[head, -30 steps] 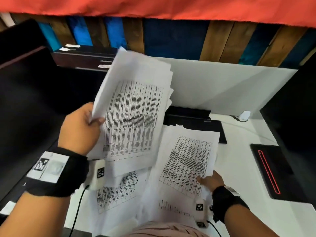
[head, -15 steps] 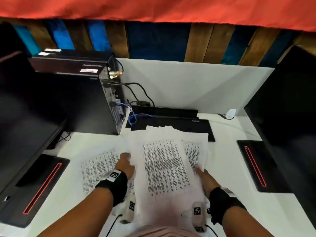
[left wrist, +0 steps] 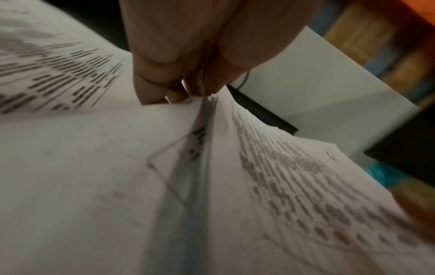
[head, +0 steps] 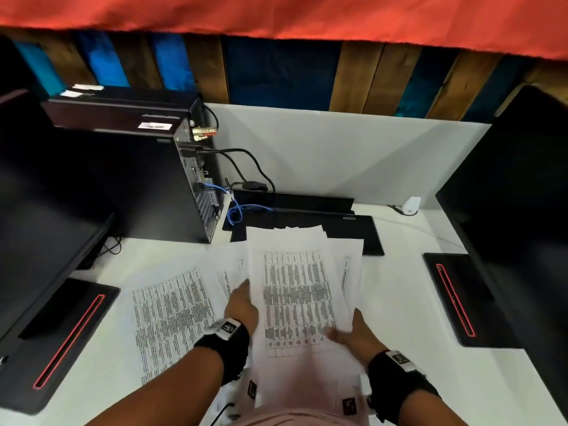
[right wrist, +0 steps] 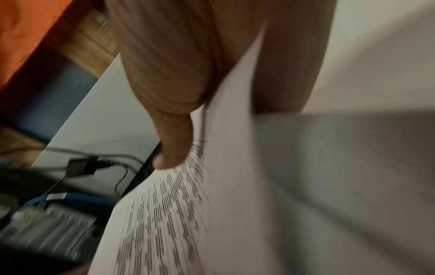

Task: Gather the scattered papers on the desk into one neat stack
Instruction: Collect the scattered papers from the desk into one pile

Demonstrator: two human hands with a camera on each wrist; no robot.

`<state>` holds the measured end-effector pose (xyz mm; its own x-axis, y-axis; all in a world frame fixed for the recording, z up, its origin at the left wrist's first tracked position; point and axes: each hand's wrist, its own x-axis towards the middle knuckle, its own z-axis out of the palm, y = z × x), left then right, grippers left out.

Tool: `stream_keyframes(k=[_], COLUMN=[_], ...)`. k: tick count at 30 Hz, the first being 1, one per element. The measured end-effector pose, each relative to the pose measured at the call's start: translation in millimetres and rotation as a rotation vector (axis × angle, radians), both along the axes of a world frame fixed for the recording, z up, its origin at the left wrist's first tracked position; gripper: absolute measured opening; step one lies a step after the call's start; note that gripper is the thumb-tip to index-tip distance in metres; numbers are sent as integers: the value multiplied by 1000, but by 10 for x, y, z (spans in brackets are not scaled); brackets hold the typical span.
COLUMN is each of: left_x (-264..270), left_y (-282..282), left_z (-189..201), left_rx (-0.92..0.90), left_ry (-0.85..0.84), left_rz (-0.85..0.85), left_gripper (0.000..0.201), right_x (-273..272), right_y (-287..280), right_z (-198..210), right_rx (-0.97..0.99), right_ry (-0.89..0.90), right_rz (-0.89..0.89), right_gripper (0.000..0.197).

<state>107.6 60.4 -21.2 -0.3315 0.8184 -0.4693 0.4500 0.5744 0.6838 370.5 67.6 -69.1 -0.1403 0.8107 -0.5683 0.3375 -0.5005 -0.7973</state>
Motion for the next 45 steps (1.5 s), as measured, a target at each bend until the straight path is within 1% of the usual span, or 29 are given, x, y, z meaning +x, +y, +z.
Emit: stream_keyframes(k=[1,2,3,4,5,6,7,9,11,13,15,16,17,20,22,25,28,30,31,32,33,34,35,36,38,39,40,43,45], left_x=[16,33,18,-1,-45,-115,-227,-550,-951,-1285,-1473,-1512,-1516,-1390,-1309,-1280,-1276,-1247,-1219,-1208,-1200,-1203,-1199,-1186,-1111,-1048,-983,-848,-850], left_y=[1,1,8,22,15,0,-34,-160,-333,-536,-711,-762,-781,-688,-611,-534,-503,-476,-463,-442,-417,-402,-400,-412,-454,-483,-513,-580,-581], left_z=[-39,-51,-102,-152,-157,-147,-113,19,86,100,76,44,8,-73,-100,-105,-91,-97,-84,-99,-95,-100,-83,-52,14,39,55,33,41], left_rx=[-18,-33,-33,-22,-18,-5,15,-14,-149,-306,-403,-425,-438,-399,-359,-341,-340,-296,-266,-256,-263,-280,-309,-359,-451,-466,-446,-307,-238], left_ry=[44,67,60,49,56,71,115,228,351,413,409,409,405,338,310,373,346,291,248,198,155,122,121,156,316,393,416,358,254], left_rz=[-92,-159,-198,-218,-220,-171,-82,144,312,425,536,563,556,465,426,343,408,481,528,572,602,613,578,515,380,322,292,282,338], left_gripper=[61,55,49,46,48,50,50,50,59,74,89,93,92,74,75,78,82,92,99,103,104,102,100,95,82,77,76,79,91], right_x=[35,58,91,118,125,116,115,98,130,217,244,259,271,264,286,284,294,311,307,308,310,313,298,289,263,240,237,220,210], right_y=[39,88,132,175,203,224,233,254,288,337,369,393,398,383,380,355,333,321,300,286,280,285,277,282,300,291,297,307,308], right_z=[1,6,22,-37,-59,-68,-81,-98,-126,-178,-132,-143,-129,-106,-161,-98,-114,-172,-154,-149,-140,-155,-130,-132,-132,-94,-103,-92,-87], right_rx=[-30,-58,-54,-60,-53,-51,-38,-29,-22,-29,-38,-50,-46,-72,-86,-96,-80,-73,-76,-61,-59,-48,-39,-35,-30,-36,-34,-23,-22], right_ry=[36,36,8,-35,-70,-130,-178,-266,-348,-371,-382,-384,-377,-374,-358,-322,-197,-176,-181,-169,-167,-164,-170,-173,-202,-229,-243,-292,-302], right_rz=[-28,-68,-77,-95,-92,-91,-86,-93,-100,-139,-154,-156,-151,-123,-132,-141,-175,-157,-146,-150,-152,-161,-159,-158,-166,-156,-154,-146,-141], right_gripper=[136,124,121,123,123,119,109,90,79,72,73,76,78,82,81,80,87,94,86,70,55,48,47,49,55,55,55,58,61])
